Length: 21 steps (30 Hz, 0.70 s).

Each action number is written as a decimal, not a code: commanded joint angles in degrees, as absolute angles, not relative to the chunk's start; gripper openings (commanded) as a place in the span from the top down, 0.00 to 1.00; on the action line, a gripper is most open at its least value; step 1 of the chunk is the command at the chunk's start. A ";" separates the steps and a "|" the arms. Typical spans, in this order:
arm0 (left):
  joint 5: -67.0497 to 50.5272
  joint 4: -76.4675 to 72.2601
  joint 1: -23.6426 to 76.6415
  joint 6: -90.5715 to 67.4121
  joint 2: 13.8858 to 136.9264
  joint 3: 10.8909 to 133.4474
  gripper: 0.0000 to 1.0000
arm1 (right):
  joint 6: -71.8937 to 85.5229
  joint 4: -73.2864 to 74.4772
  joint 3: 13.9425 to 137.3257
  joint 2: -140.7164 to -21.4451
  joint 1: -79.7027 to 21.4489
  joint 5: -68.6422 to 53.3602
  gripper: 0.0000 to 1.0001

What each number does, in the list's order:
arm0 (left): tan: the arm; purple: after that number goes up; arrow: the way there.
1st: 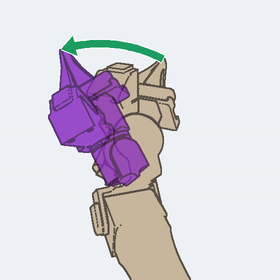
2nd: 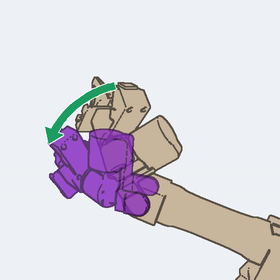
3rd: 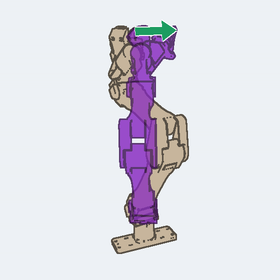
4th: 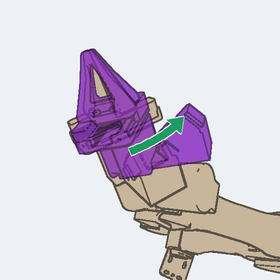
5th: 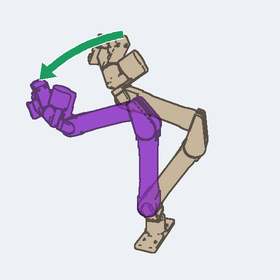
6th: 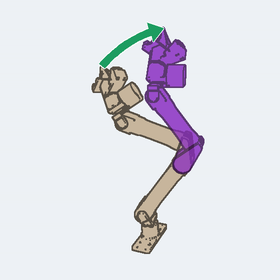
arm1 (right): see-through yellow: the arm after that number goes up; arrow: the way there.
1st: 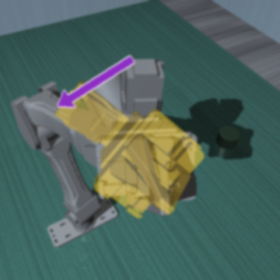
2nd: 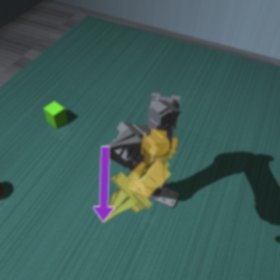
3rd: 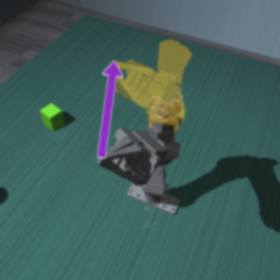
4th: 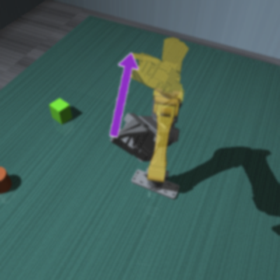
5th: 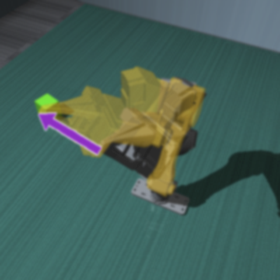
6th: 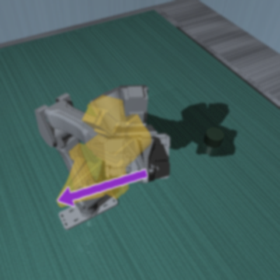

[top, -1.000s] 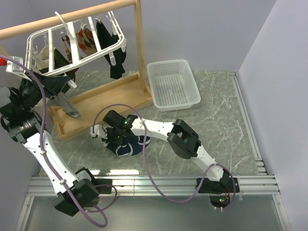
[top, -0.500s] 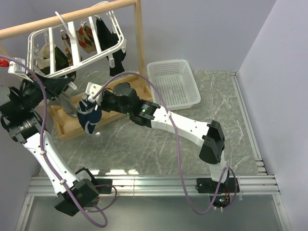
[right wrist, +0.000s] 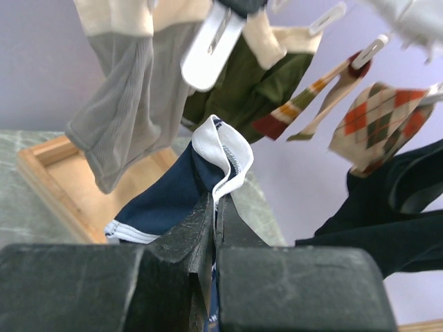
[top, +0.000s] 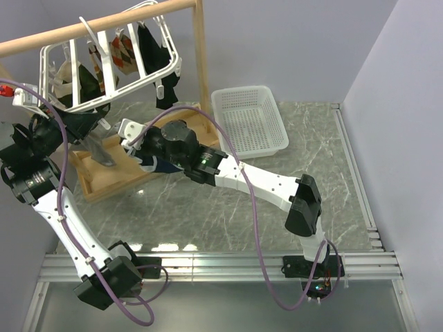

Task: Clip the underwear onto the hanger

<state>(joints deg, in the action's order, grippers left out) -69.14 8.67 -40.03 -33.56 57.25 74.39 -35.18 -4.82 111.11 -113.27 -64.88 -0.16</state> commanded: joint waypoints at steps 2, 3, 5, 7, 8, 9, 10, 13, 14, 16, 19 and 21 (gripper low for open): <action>-71.19 9.58 -39.81 -32.34 57.22 76.38 1.00 | -39.19 -10.55 111.89 -111.80 -65.65 0.62 1.00; -71.10 9.49 -39.90 -32.34 57.22 76.29 1.00 | -39.63 -10.81 111.80 -111.71 -66.00 0.62 1.00; -71.19 9.40 -39.81 -32.43 57.13 76.20 1.00 | -40.43 -11.16 111.62 -111.53 -66.27 0.44 1.00; -71.28 9.49 -39.81 -32.26 57.13 76.20 1.00 | -40.87 -10.99 111.62 -111.45 -66.62 0.18 1.00; -71.37 9.41 -39.81 -32.34 57.04 76.29 1.00 | -41.04 -10.99 111.62 -111.45 -66.80 0.18 1.00; -71.28 9.49 -39.81 -32.34 56.95 76.20 1.00 | -41.13 -10.99 111.62 -111.45 -66.80 0.18 1.00; -71.37 9.32 -39.81 -32.26 56.95 76.20 1.00 | -41.31 -10.99 111.71 -111.45 -66.97 0.26 1.00; -71.45 9.67 -39.81 -31.99 56.86 76.20 1.00 | -41.57 -10.46 112.24 -111.71 -67.06 0.18 1.00; -71.46 9.58 -39.81 -31.99 56.78 76.11 1.00 | -41.66 -10.20 112.67 -111.71 -67.32 0.09 1.00; -71.28 9.75 -39.81 -31.73 56.69 76.20 1.00 | -41.83 -9.93 113.03 -111.97 -67.41 0.18 1.00; -71.45 10.19 -39.81 -31.29 56.52 76.29 1.00 | -41.75 -9.76 114.08 -112.23 -67.41 -1.05 1.00; -71.45 10.55 -39.81 -30.94 56.43 76.20 1.00 | -41.66 -9.49 114.96 -112.50 -67.50 -1.05 1.00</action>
<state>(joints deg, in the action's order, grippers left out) -69.17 9.10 -40.03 -32.58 57.23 74.39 -41.25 -7.20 111.48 -113.40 -67.00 -0.60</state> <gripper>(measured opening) 0.081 0.022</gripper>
